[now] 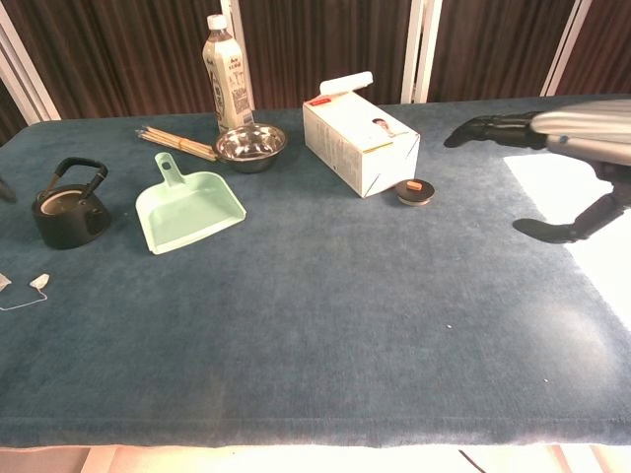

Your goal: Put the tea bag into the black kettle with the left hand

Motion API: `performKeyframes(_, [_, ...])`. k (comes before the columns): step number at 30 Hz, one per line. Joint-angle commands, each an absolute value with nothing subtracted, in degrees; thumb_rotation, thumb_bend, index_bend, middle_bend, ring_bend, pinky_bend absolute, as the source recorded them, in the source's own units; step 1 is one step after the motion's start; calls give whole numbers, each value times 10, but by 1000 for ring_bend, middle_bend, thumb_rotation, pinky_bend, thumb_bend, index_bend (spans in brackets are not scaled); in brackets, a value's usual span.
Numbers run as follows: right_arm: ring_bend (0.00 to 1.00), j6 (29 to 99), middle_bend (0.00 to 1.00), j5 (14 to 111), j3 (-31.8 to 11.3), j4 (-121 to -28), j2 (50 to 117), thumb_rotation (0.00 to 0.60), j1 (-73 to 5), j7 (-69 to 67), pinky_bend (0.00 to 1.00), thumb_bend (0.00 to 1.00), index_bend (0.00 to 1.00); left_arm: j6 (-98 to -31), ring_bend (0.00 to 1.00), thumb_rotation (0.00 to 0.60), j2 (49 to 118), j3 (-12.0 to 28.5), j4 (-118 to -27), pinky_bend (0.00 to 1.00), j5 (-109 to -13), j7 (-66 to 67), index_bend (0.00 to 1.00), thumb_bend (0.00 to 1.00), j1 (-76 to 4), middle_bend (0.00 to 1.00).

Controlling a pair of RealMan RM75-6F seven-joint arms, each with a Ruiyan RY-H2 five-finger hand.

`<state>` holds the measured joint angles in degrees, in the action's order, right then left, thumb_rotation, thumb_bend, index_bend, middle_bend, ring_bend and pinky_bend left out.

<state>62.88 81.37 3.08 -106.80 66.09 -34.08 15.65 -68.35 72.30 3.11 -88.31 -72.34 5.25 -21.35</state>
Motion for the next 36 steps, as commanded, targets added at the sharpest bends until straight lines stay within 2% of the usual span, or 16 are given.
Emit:
performKeyframes(1, [0, 685, 0, 911, 84, -1041, 619, 600, -282, 81, 0, 360, 0, -668, 1000, 600, 756, 38, -853, 1000, -657, 92, 420, 369, -199, 963])
performKeyframes(6, [0, 702, 0, 921, 83, -1023, 610, 600, -265, 49, 0, 360, 0, -657, 1000, 600, 780, 45, -833, 1000, -630, 106, 421, 361, -199, 996])
performKeyframes(9, [0, 712, 0, 924, 79, -1007, 607, 600, -254, 26, 0, 359, 0, -649, 1000, 600, 795, 46, -817, 1000, -627, 93, 421, 320, -197, 997])
performKeyframes(15, [0, 692, 0, 917, 72, -983, 616, 600, -252, 3, 0, 360, 0, -637, 1000, 600, 818, 53, -797, 1000, -638, 70, 421, 282, -203, 997])
performKeyframes(25, [0, 655, 0, 897, 57, -963, 629, 600, -255, 0, 0, 359, 0, -618, 1000, 600, 861, 84, -747, 1000, -615, 69, 435, 301, -223, 1000])
performKeyframes(36, [0, 640, 0, 892, 46, -961, 628, 600, -253, -4, 0, 360, 0, -580, 1000, 600, 877, 91, -720, 1000, -595, 86, 460, 314, -241, 1000])
